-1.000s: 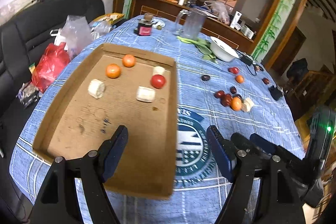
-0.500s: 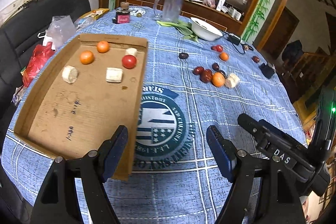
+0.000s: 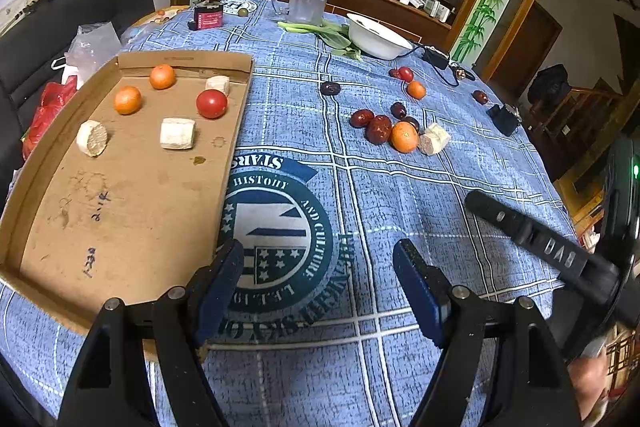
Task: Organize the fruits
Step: 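Grasp an orange with the left gripper while the right gripper grasps a beige cube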
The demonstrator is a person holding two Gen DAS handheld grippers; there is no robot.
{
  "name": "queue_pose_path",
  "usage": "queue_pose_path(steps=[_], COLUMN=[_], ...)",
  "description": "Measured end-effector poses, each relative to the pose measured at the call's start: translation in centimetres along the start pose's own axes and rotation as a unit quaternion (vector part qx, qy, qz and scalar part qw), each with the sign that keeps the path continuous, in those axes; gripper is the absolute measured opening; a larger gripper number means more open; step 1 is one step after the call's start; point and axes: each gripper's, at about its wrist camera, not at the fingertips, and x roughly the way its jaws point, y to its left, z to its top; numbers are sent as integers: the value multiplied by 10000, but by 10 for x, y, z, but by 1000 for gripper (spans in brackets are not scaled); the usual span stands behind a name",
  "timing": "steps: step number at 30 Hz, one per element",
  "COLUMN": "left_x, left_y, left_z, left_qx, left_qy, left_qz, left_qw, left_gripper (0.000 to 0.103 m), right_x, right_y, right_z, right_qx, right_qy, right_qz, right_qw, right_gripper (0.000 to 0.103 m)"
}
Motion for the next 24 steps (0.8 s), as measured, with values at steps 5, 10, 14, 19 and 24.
queue_pose_path(steps=[5,10,14,19,24], left_x=[13,21,33,47,59], left_y=[1,-4,-10,-22,-36], left_z=[10,21,27,34,45], left_qx=[5,153,225,373,486], left_qy=[58,26,110,209,204], left_qz=[-15,109,99,-15,-196], left_qw=[10000,9998,9996,9991,9984], left_gripper=[76,76,76,76,76], right_x=[20,50,69,89,98], right_y=[-4,-14,-14,-10,-16], right_z=[34,55,63,67,74], right_qx=[-286,-444,-535,-648,-541], right_qy=[139,85,132,255,179], right_qz=[-191,-319,-255,-241,-193], right_qw=[9993,9985,9982,9973,9982], right_gripper=[79,78,49,49,49])
